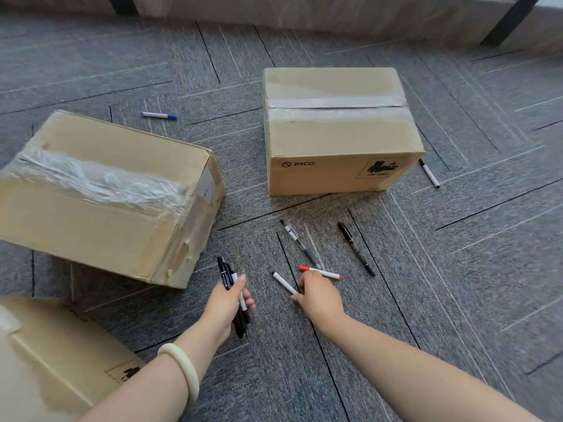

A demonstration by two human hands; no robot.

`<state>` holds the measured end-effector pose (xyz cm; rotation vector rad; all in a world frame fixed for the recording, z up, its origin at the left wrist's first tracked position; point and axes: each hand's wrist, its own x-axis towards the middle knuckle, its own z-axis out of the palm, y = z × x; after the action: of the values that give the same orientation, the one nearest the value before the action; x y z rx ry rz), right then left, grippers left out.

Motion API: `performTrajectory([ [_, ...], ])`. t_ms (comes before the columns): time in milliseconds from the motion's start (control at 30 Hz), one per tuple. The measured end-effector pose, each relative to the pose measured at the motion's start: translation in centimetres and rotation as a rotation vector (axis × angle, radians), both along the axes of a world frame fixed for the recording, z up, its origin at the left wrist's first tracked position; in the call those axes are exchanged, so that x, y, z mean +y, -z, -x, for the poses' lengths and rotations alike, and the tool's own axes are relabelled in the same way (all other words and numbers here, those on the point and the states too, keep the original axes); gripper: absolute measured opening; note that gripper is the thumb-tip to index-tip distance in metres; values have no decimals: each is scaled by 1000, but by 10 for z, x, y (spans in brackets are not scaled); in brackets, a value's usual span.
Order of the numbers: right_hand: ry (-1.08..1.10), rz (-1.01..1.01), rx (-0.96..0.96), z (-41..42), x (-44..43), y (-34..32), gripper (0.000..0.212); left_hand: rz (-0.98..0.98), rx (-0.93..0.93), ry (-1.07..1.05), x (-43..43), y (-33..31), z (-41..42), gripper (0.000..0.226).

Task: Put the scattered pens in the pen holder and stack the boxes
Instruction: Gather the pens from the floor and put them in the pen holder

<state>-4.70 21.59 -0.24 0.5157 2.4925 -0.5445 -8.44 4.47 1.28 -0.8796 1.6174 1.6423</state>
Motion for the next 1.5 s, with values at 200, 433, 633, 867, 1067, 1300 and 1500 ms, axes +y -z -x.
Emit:
performTrajectory([
  [200,91,112,0,7,-2,4,22,82,55,145,3,-2,7,9],
  [433,85,313,147,3,-21,-15,16,107,110,237,18,2,9,12],
  [633,49,348,132,3,-18,-23,21,92,123,291,31,6,10,20],
  [867,207,112,205,8,45,-13,29,64,106,199,28,3,22,28],
  [1067,8,-129,13,0,66,9,33,13,111,149,32,0,26,33],
  [1300,242,392,77,0,28,-3,15,26,74,162,37,4,18,30],
  [1500,210,481,80,5,0,-8,16,-68,-10,54,42,5,14,34],
])
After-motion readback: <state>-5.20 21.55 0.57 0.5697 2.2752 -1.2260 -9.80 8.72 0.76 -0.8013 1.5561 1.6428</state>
